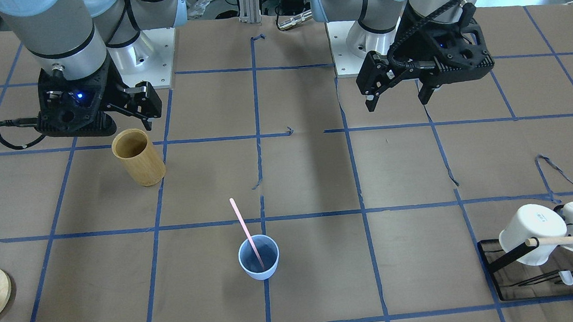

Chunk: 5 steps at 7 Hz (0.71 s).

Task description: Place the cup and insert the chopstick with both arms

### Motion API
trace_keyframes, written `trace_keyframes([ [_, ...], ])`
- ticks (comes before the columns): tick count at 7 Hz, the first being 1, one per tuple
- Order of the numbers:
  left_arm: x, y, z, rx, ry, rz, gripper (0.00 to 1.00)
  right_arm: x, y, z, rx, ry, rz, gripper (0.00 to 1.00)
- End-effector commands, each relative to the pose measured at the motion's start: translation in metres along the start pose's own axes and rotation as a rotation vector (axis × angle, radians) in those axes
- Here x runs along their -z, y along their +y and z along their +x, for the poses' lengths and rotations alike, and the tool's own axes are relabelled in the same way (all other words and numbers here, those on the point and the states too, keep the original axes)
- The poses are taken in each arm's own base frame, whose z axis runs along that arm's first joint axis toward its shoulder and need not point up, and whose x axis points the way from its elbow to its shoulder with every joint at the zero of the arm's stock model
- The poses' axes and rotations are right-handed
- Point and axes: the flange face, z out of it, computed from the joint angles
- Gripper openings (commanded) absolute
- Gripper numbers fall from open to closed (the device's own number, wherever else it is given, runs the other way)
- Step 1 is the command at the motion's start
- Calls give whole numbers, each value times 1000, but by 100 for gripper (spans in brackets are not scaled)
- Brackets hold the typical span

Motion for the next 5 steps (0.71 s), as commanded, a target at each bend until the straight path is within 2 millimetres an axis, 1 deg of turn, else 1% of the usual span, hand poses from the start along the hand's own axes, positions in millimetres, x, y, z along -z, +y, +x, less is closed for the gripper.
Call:
trace_keyframes([
  [1,2,1,0,1,1,2,100,8,6,3,-12,-10,17,100],
  [2,2,1,0,1,1,2,100,16,12,4,-10,-16,31,100],
  [4,2,1,0,-1,-1,2,100,13,13,10,-18,-12,5,100],
  [5,0,1,0,0,0,-1,100,19,18,10,-19,-18,23,100],
])
